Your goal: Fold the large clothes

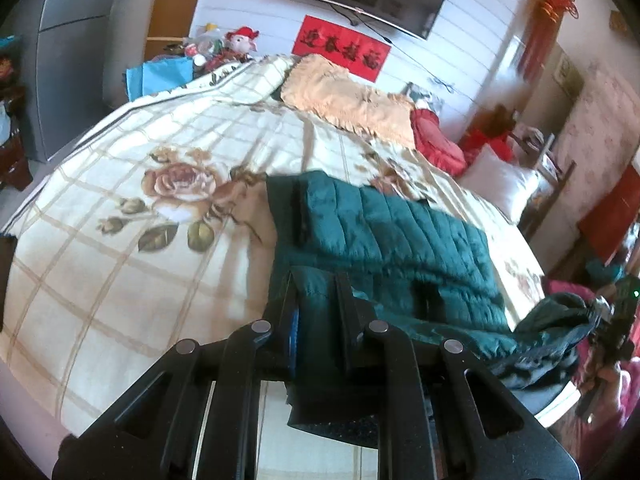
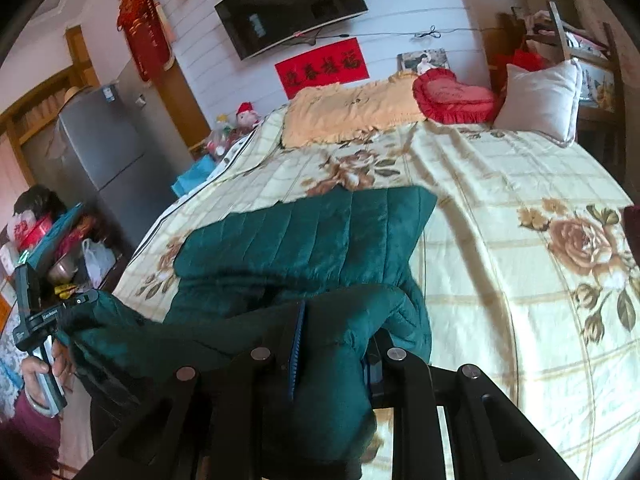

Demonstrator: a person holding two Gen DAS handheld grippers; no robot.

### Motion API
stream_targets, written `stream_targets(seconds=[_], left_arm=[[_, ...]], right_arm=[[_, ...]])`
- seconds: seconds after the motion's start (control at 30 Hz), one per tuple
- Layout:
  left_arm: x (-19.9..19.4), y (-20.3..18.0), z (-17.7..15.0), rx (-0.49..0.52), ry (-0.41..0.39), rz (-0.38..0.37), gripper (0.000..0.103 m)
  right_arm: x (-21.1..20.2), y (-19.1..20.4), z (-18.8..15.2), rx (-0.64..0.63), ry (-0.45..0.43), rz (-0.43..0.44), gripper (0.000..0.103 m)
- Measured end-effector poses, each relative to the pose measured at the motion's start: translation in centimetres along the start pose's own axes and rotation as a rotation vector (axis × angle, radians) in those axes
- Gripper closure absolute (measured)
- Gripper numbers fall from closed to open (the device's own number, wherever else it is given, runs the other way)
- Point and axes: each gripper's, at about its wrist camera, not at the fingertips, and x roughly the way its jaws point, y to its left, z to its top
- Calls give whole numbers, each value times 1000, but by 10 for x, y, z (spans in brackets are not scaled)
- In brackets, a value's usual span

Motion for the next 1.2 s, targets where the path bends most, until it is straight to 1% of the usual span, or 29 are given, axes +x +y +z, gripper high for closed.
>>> stream_targets(seconds=[0.07, 0.23, 0.37, 0.53, 0.67, 0.83, 0.9, 1.03, 1.2], left_arm=[[8, -2, 9, -9, -6, 9, 89], [34, -11, 31, 5, -19, 48, 89], [52, -9, 46, -14, -20, 60, 89], [75, -9, 65, -28, -31, 92, 89], [95, -9, 84, -29, -42, 127, 89], [124, -8, 106, -45, -32, 152, 89], [137, -8, 115, -38, -34, 171, 89], [171, -3, 126, -57, -6, 208, 89], [207, 4, 124, -77, 25, 247, 88]], right_arm=[[8, 1, 9, 6, -3, -18, 82], [32, -5, 33, 37, 5, -52, 83], [51, -10, 54, 50, 17, -73, 83], [76, -11, 80, 35, 26, -122, 83], [94, -19, 99, 53, 23, -155, 83], [125, -31, 121, 87, 31, -189, 83], [136, -32, 127, 89, 31, -203, 83], [163, -43, 138, 124, 45, -216, 83], [206, -55, 138, 162, 71, -255, 83]])
